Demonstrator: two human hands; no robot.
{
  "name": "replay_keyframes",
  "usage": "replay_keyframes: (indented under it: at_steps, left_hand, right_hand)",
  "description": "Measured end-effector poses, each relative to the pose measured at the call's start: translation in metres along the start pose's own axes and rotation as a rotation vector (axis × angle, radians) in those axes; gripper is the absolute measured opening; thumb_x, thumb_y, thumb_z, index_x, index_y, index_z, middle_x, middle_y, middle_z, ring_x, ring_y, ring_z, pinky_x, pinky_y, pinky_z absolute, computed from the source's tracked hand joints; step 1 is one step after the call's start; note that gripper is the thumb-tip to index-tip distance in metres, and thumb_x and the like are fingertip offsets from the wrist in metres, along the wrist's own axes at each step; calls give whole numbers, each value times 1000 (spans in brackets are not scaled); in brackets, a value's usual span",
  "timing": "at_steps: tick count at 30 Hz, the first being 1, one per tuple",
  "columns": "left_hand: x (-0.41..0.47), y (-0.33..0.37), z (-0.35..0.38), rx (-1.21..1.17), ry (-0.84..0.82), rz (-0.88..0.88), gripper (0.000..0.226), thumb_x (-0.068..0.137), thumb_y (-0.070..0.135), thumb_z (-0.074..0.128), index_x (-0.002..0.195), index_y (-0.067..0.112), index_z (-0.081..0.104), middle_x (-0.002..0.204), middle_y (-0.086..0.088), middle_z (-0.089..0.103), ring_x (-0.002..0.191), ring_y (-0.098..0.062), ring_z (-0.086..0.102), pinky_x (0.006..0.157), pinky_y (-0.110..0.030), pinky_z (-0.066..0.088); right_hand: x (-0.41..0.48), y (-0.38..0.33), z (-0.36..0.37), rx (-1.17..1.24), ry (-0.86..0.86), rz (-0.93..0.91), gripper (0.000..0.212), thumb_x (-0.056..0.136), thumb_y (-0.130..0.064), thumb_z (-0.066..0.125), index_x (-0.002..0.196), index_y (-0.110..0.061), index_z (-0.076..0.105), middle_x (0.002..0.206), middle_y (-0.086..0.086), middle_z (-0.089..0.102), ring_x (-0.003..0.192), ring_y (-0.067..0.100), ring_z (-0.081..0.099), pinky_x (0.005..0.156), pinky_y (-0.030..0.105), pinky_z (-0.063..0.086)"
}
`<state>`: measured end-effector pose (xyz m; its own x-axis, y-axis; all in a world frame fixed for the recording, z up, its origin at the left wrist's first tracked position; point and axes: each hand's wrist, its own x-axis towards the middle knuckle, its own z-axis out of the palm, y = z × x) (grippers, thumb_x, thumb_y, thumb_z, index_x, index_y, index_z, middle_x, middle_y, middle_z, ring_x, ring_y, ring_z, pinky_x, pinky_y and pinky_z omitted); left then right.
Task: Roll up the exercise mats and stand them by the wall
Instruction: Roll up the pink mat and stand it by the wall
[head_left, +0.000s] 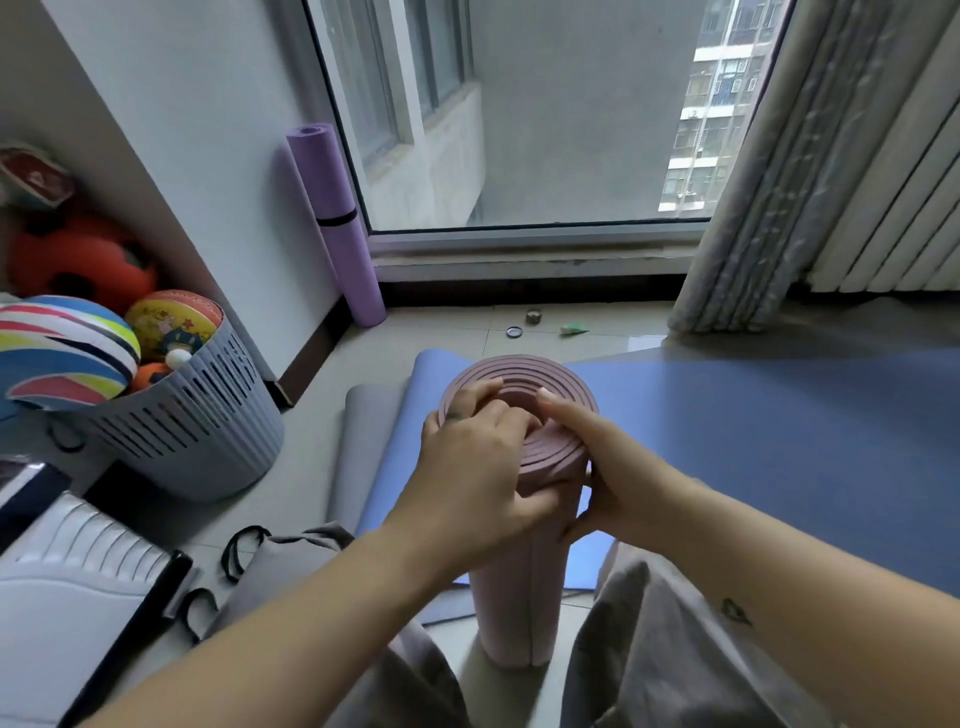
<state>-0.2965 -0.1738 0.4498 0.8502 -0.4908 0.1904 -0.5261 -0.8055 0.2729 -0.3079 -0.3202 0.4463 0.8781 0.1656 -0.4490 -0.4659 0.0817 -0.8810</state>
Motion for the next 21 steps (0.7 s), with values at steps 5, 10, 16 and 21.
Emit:
replay_keyframes:
  at_steps: [5, 10, 16, 21]
  left_hand:
    - [-13, -26, -9, -166, 54, 105, 61, 68, 58, 51, 114, 19, 61, 107, 10, 61, 121, -9, 36, 101, -39, 39]
    - [-19, -33, -25, -249, 144, 180, 48, 68, 48, 63, 104, 26, 40, 96, 25, 44, 98, 3, 40, 87, -4, 29]
    - [-13, -29, -64, -279, 294, 344, 48, 74, 47, 65, 106, 27, 35, 103, 21, 39, 101, -11, 50, 87, -12, 37]
    - [-4, -52, -74, -299, 413, 372, 46, 79, 44, 65, 109, 22, 39, 113, 30, 35, 115, -23, 48, 92, -23, 42]
  right_hand:
    - [-10, -9, -12, -816, 82, -552, 105, 58, -71, 70, 146, -40, 21, 150, -21, 20, 137, -6, 18, 113, 23, 24]
    - [-5, -36, -26, -1569, -173, -973, 84, 67, -57, 78, 138, -28, 42, 153, -20, 25, 147, 12, 3, 118, 26, 13]
    - [-10, -91, -7, -1512, -172, -1230, 55, 62, -47, 80, 102, -14, 63, 137, -2, 53, 137, 19, 23, 114, 13, 1]
    - [-2, -118, 17, -1612, -152, -1252, 49, 66, -55, 66, 98, -18, 63, 130, -8, 54, 136, 24, 32, 117, 33, 21]
